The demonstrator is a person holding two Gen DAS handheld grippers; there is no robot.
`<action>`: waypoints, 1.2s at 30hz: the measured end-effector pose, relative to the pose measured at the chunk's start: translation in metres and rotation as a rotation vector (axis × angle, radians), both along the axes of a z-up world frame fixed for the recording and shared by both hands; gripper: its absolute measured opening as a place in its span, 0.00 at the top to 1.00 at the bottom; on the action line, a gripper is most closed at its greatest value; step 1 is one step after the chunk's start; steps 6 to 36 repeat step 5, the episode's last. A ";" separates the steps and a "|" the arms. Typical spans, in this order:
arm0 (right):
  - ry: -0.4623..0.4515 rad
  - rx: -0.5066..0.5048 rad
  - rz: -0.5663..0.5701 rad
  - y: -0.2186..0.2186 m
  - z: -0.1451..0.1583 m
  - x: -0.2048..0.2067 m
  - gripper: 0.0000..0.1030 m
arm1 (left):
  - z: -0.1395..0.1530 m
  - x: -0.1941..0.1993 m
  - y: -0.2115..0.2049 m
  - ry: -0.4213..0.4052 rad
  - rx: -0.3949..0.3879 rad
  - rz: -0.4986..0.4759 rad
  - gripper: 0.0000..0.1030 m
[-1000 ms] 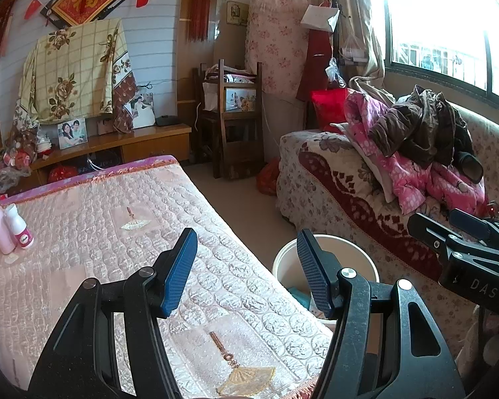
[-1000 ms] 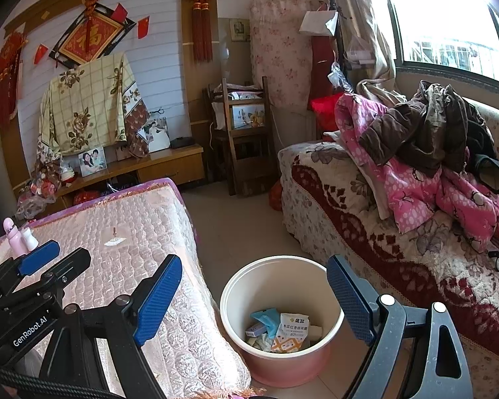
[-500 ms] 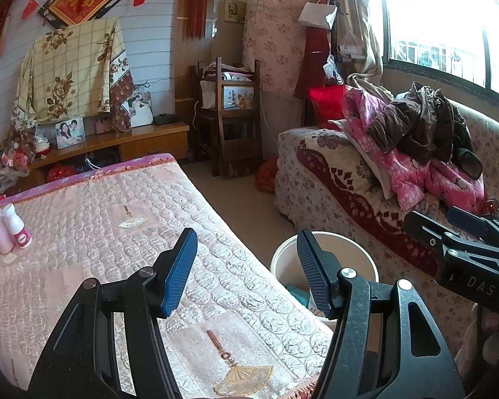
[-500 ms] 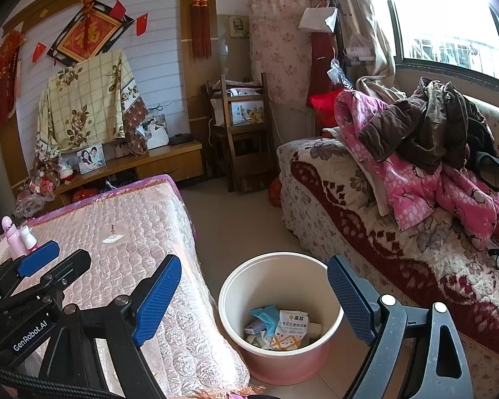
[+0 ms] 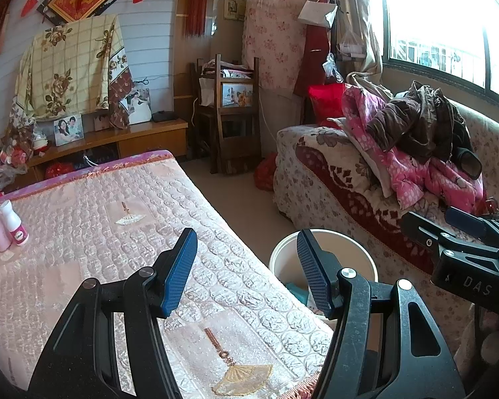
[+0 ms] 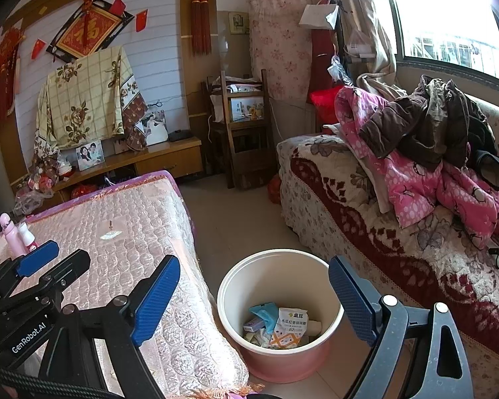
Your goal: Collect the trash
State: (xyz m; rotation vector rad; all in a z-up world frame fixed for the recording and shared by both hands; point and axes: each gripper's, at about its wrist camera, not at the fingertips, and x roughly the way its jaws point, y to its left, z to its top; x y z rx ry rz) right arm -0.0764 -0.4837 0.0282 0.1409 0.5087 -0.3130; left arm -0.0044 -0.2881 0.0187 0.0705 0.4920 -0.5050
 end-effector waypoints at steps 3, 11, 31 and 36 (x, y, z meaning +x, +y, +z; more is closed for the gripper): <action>0.008 0.000 0.004 0.001 -0.003 0.002 0.13 | -0.002 0.002 0.003 0.002 -0.008 0.001 0.41; 0.016 -0.004 0.006 0.003 -0.004 0.006 0.13 | -0.004 0.005 0.006 0.012 -0.003 0.003 0.41; 0.016 -0.004 0.006 0.003 -0.004 0.006 0.13 | -0.004 0.005 0.006 0.012 -0.003 0.003 0.41; 0.016 -0.004 0.006 0.003 -0.004 0.006 0.13 | -0.004 0.005 0.006 0.012 -0.003 0.003 0.41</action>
